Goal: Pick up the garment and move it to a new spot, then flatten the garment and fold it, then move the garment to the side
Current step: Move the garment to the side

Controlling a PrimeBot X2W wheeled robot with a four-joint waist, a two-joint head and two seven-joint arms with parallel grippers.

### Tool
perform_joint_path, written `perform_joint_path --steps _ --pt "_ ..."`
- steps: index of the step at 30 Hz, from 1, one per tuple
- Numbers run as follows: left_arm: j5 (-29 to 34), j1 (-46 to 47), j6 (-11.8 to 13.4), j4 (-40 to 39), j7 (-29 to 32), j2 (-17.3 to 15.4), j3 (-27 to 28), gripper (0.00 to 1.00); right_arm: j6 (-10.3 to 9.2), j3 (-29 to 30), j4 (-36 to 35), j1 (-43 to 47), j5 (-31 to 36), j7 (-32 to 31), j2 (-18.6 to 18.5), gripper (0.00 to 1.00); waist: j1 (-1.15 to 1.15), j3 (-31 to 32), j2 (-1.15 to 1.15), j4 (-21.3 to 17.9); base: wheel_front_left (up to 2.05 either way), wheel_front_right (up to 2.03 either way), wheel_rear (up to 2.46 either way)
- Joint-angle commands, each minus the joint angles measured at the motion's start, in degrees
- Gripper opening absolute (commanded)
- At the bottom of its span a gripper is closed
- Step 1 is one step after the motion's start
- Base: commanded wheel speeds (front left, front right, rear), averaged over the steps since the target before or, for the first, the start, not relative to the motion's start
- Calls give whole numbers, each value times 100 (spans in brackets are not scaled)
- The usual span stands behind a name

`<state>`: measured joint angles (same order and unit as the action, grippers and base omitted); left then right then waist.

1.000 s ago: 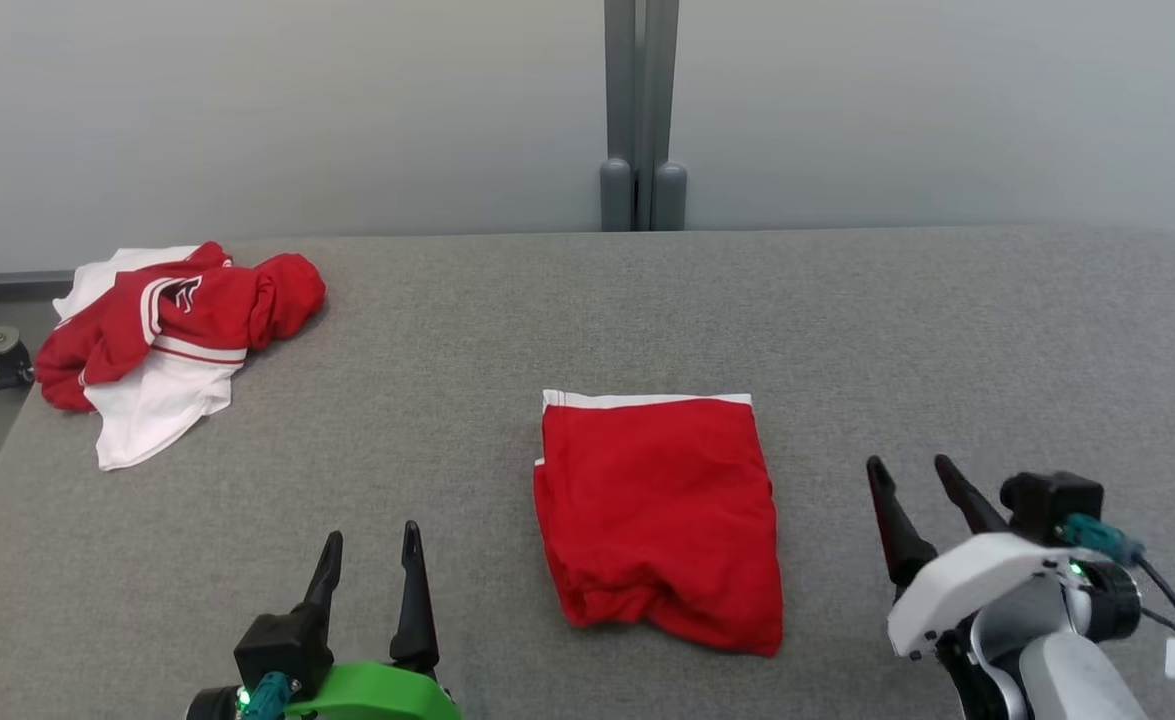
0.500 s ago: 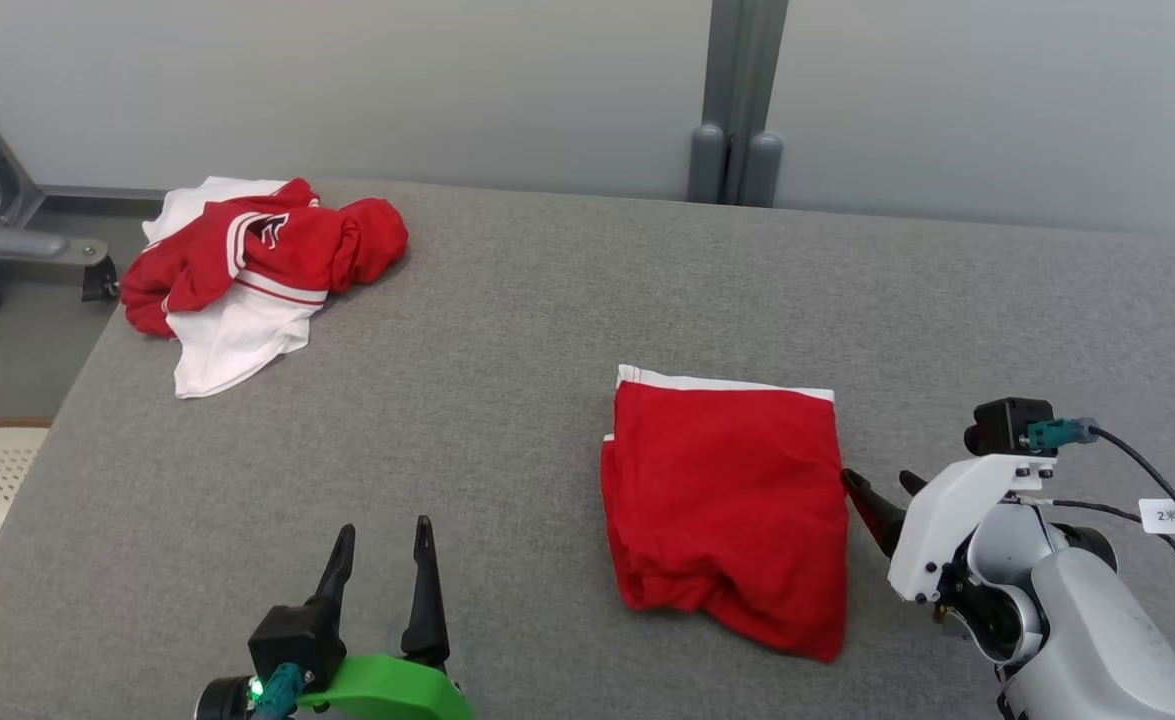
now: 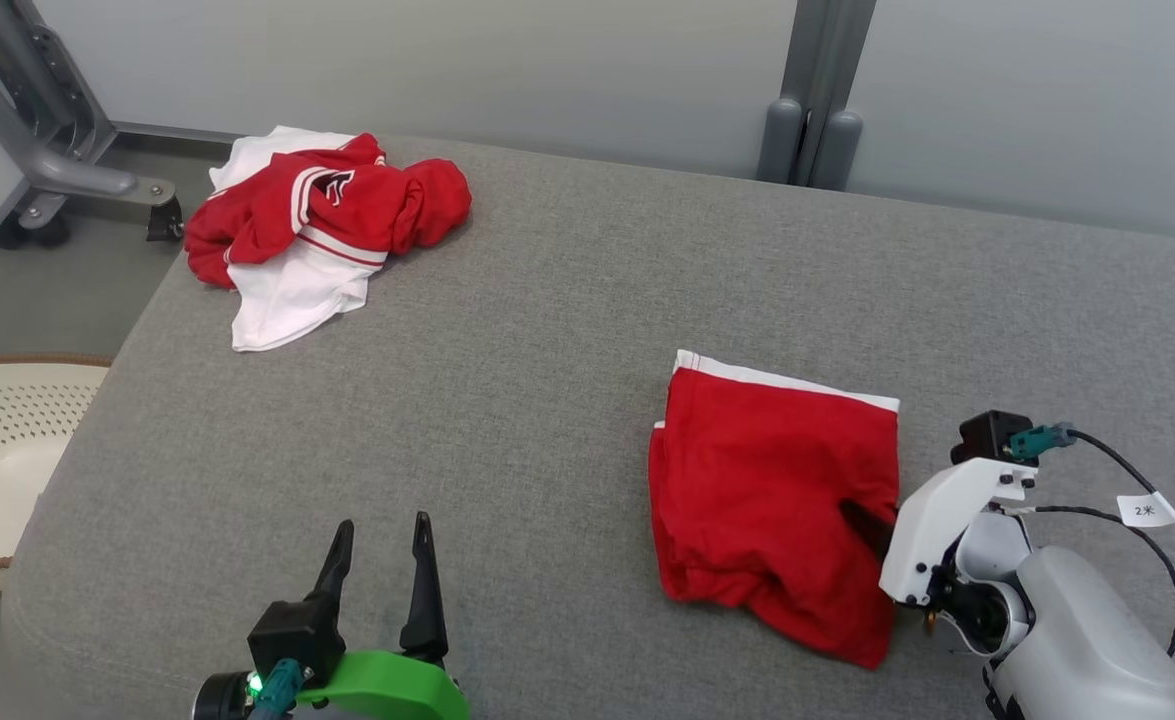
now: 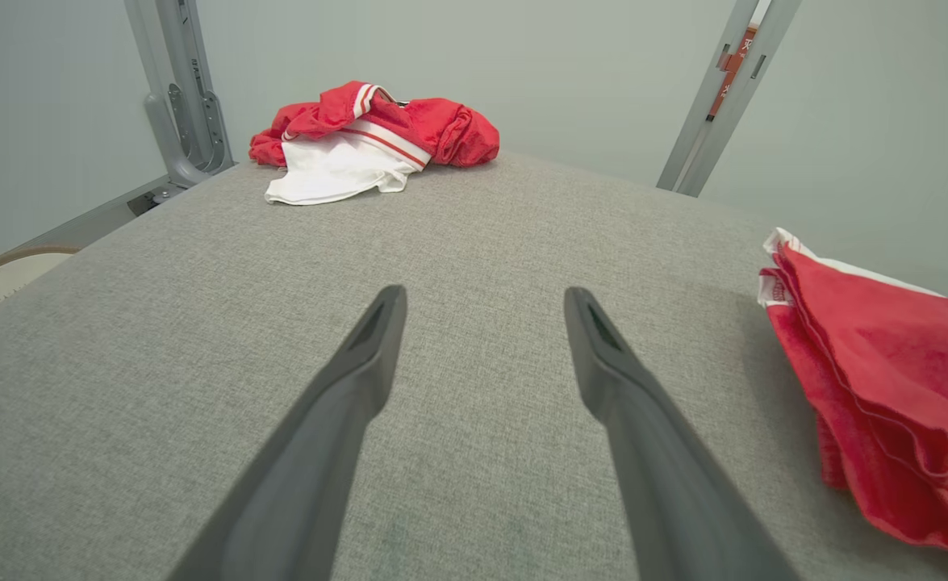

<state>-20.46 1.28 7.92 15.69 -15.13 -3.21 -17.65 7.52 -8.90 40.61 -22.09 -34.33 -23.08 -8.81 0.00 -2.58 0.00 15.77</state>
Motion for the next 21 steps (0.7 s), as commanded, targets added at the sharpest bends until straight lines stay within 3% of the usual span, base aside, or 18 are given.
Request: perform_joint_path --steps 1,11,21 --pt "66 29 -28 9 -2 -2 18 100 -6 -98 74 -13 -52 32 -4 0 0 4 0 -50 0 0 0" --pt "176 84 -72 -94 -1 0 -5 100 -7 -631 43 -367 -199 578 -497 0 0 -128 0 -781 0 0 0" --pt "249 403 -63 -306 -2 -11 -69 100 -7 -980 12 -1088 -81 782 -1046 0 0 -740 0 -2450 0 0 0"
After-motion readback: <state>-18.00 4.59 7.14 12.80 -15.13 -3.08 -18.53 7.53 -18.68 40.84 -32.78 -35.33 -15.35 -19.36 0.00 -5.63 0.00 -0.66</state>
